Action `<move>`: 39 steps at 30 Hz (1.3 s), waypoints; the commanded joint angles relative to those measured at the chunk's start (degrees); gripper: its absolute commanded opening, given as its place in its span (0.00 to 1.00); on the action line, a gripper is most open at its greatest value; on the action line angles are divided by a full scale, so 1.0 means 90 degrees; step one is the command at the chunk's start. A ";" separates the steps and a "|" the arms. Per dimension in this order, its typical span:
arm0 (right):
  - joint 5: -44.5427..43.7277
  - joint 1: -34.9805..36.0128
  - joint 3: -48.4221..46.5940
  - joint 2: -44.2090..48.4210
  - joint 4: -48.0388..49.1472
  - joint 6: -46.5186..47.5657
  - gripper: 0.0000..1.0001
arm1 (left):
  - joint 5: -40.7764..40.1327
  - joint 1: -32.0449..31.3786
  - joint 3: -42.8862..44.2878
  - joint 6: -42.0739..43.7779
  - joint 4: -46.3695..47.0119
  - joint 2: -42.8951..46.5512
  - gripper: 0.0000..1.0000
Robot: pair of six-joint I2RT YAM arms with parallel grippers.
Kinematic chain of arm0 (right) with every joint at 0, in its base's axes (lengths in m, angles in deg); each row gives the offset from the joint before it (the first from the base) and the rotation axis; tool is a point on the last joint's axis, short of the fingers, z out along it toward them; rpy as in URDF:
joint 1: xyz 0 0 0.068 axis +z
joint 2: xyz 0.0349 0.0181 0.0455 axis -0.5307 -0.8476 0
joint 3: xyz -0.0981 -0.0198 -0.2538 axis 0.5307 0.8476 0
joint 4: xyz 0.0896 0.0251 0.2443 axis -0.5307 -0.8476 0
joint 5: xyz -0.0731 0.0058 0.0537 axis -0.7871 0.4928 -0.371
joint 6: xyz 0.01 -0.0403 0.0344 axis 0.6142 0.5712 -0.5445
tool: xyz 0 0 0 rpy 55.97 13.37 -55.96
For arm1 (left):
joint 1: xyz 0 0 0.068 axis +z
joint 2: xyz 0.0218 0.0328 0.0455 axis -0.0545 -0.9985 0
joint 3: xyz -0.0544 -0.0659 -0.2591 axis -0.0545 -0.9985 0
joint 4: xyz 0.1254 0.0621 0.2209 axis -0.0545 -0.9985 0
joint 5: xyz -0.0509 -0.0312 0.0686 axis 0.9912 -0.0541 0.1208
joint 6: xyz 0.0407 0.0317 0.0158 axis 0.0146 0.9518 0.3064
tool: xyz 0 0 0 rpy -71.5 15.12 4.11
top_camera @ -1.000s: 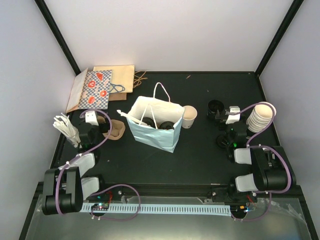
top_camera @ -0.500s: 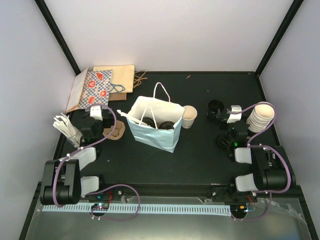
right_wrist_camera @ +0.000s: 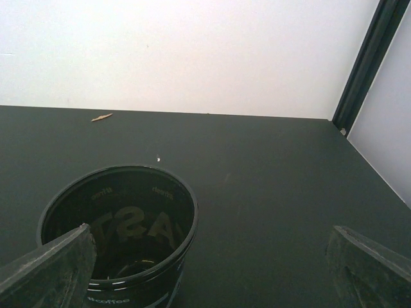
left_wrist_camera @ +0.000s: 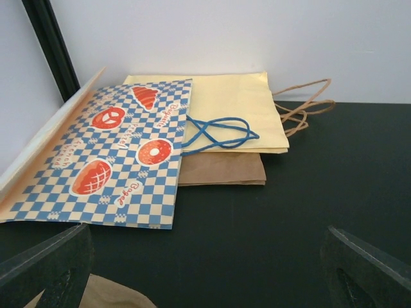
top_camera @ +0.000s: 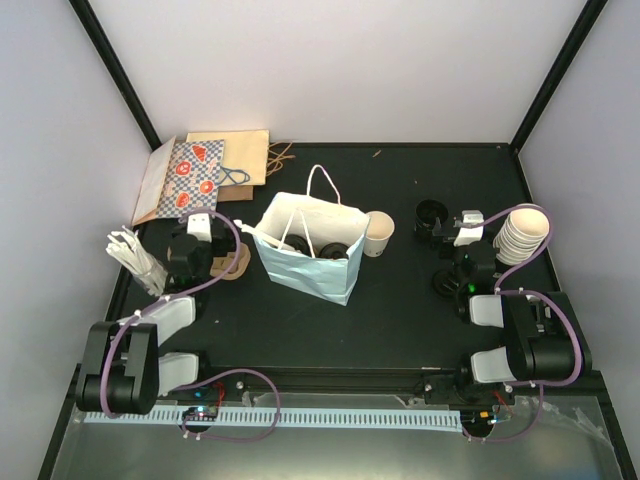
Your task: Pack the takeout coffee
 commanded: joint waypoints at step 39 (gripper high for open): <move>0.0023 -0.0037 -0.0119 0.0031 0.0284 -0.0015 1.00 | -0.0293 -0.0121 0.0002 0.0423 0.1603 -0.1114 0.99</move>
